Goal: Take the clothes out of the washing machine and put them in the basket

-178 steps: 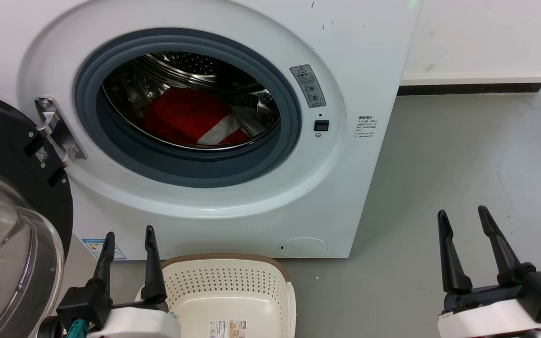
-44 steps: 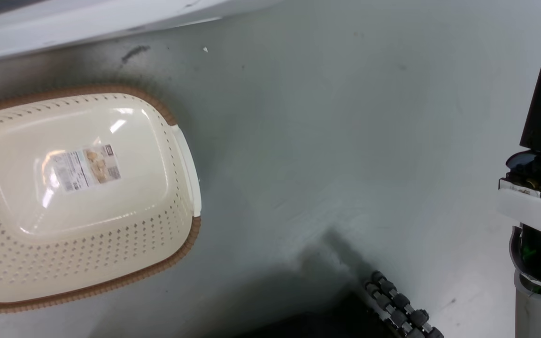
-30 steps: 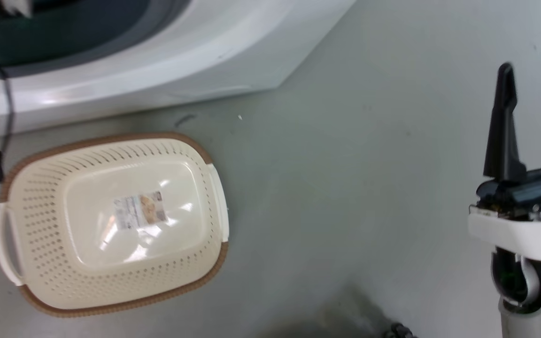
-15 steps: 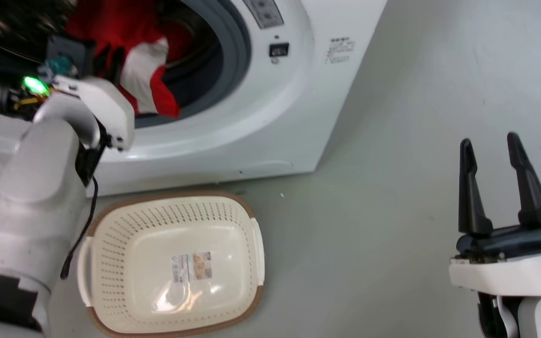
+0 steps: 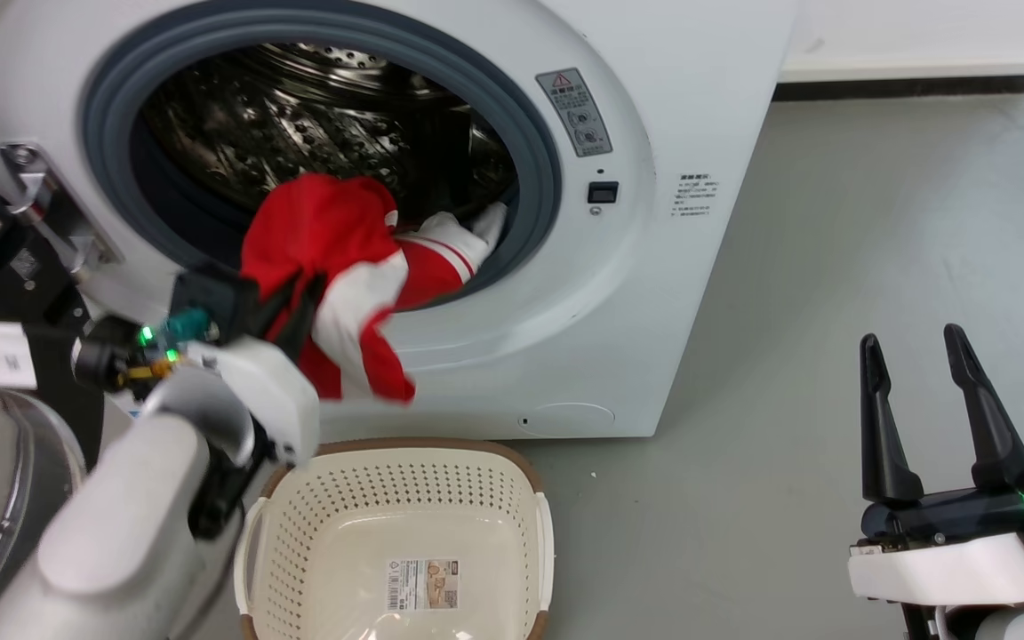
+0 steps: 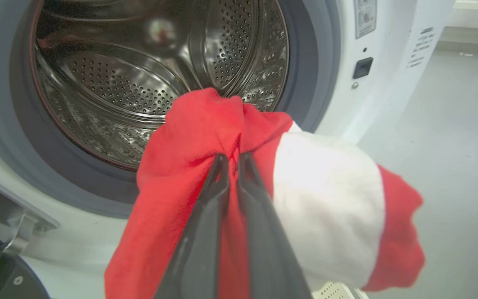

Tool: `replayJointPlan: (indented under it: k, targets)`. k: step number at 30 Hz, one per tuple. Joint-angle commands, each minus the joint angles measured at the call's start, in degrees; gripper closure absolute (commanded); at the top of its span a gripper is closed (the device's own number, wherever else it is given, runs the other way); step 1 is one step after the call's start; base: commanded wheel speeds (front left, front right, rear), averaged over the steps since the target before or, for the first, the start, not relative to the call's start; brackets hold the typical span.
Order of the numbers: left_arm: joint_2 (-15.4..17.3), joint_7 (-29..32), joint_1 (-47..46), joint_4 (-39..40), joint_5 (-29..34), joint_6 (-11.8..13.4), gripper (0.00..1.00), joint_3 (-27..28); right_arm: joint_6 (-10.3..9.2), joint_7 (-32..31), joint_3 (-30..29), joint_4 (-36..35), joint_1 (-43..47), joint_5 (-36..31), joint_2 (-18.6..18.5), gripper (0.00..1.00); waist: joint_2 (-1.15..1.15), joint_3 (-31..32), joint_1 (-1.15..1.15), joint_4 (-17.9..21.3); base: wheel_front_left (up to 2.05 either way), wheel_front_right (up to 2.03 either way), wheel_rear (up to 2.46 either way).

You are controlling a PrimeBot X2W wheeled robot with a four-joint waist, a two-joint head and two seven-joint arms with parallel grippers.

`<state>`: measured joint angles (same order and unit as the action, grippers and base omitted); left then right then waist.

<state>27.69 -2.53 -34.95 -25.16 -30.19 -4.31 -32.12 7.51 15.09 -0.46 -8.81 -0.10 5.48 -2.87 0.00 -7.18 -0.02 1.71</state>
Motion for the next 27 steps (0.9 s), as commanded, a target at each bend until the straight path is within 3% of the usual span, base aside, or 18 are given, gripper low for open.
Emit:
replayJointPlan:
  k: [1, 6, 11, 19, 27]
  targets:
    - [0.4, 0.9, 3.2, 3.4, -0.5, 1.0, 1.00, -0.1, -0.04, 0.1, -0.1, -0.1, 0.8, 0.3, 0.0, 0.00, 0.00, 0.9, 0.02, -0.8, 0.00, 0.00, 0.00]
    - [1.8, 3.8, 10.5, 11.1, -1.7, 3.5, 1.00, -1.1, -0.04, 0.1, 0.6, -0.2, 0.8, 0.2, 0.0, 0.00, 0.00, 0.1, 0.02, -0.7, 0.00, 0.00, 0.00]
    - [1.2, 3.9, 14.4, 12.2, -2.4, 4.4, 1.00, -2.3, -0.04, 0.1, 1.0, -0.2, -0.9, 0.1, 0.0, 0.00, 0.00, -2.1, 0.02, 0.5, 0.00, 0.00, 0.00]
    - [-1.6, 2.3, 15.3, 4.4, -2.9, 2.8, 1.00, -4.3, -0.04, 0.1, 0.9, -0.7, -4.2, 0.2, 0.0, 0.00, 0.00, -7.2, 0.02, 3.8, 0.00, 0.00, 0.00]
    - [-4.9, -0.5, 12.3, -8.4, -4.6, 0.9, 1.00, -4.4, -0.04, 0.1, 1.6, -1.6, -7.4, 0.7, 0.0, 0.00, 0.00, -12.6, 0.02, 6.3, 0.00, 0.00, 0.00]
